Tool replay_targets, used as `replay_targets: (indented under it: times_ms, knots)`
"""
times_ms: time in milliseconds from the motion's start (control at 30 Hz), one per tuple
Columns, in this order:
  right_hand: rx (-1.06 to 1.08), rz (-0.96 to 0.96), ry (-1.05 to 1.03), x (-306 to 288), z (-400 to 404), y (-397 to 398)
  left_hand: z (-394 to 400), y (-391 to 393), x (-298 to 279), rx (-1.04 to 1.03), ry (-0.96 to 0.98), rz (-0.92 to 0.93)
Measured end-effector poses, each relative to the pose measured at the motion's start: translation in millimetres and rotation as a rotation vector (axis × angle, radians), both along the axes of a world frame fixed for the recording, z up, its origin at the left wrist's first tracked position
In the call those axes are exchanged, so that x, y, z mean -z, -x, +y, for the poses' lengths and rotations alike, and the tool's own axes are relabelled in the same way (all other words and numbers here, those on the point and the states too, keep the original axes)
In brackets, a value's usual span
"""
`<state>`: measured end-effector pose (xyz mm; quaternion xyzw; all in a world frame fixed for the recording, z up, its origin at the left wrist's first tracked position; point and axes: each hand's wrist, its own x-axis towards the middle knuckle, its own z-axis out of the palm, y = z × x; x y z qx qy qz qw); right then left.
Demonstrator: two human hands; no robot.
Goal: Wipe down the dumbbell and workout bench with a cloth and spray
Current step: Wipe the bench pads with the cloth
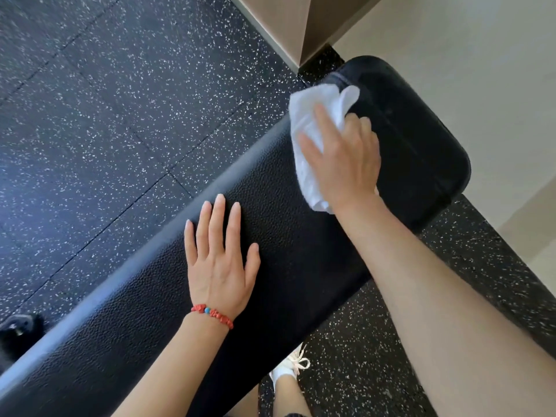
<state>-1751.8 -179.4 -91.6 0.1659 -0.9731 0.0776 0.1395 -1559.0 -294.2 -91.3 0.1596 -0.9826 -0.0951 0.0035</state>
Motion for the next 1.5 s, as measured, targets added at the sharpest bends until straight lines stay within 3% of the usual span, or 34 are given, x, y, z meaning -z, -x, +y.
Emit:
replay_targets:
  times_ms: [100,233,333,533,933,1233,1500]
  knots:
    - [0.029,-0.043,-0.015,3,-1,-35,0,0,-1,0.003,-0.014,-0.001]
    - [-0.100,-0.094,-0.033,-2,15,-100,2,7,-6,-0.003,-0.048,0.003]
    - [-0.171,-0.048,-0.048,-1,22,-78,6,24,-11,0.058,-0.080,0.025]
    - [0.087,-0.034,-0.034,0,24,9,12,70,-6,0.143,-0.048,0.051]
    - [0.331,-0.199,0.019,-9,129,-59,22,85,-6,0.140,-0.016,-0.053]
    - [0.434,-0.296,0.100,-17,124,-20,59,124,-13,0.230,-0.057,0.000]
    - [0.225,-0.242,0.042,-11,93,30,64,127,-3,0.194,-0.019,-0.023]
